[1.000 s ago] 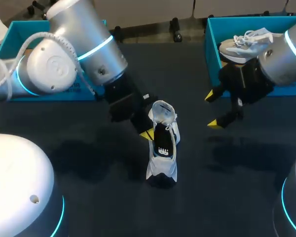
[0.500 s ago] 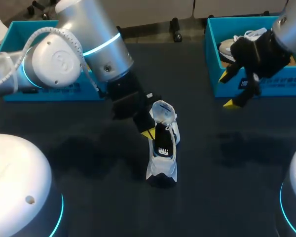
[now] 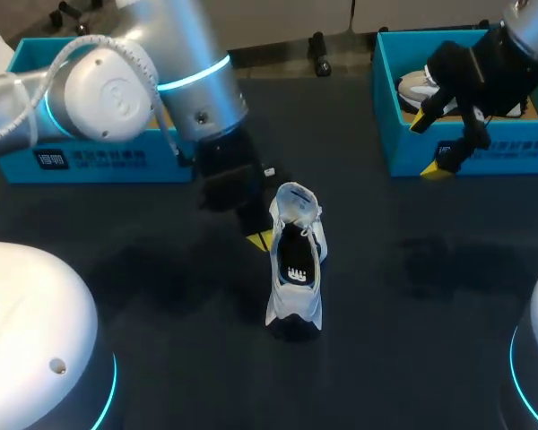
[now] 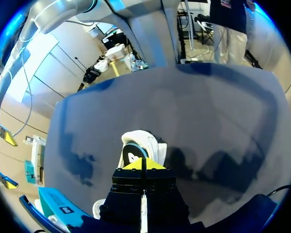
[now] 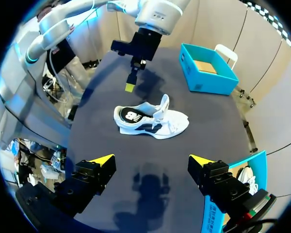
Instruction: Take the shoe out of the shoebox, open the shoe tongue, remove and reinsert the insole, then place the shoe into the shoebox
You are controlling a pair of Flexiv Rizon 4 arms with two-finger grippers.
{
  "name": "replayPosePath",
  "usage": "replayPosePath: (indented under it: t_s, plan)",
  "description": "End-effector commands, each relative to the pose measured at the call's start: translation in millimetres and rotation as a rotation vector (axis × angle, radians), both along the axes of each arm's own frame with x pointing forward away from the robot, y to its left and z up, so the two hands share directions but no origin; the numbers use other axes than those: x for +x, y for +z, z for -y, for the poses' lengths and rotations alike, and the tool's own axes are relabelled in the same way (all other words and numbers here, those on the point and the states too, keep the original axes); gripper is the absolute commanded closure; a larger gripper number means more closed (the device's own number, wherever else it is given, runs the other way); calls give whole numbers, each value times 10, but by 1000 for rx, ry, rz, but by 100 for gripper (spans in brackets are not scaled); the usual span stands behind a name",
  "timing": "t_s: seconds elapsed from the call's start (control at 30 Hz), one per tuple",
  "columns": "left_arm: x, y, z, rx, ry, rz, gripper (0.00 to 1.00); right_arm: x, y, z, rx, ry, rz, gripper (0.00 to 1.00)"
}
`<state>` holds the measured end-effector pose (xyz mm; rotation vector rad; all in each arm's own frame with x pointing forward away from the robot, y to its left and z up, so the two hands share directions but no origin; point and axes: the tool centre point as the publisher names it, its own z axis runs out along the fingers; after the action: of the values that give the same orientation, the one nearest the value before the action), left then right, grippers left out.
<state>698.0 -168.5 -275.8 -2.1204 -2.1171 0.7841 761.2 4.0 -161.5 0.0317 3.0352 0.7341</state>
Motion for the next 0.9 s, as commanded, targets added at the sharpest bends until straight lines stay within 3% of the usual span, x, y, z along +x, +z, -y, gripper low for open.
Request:
replayPosePath:
  t_s: [0.03, 0.37, 0.9]
  plan:
    - [60, 71, 55, 69, -63, 12, 100, -7, -12, 5, -1, -1, 2, 0]
    - [97, -37, 258, 187, -190, 149, 100, -7, -12, 5, -1, -1, 2, 0]
    - [140, -438, 384, 266, -269, 190, 100, -7, -12, 5, -1, -1, 2, 0]
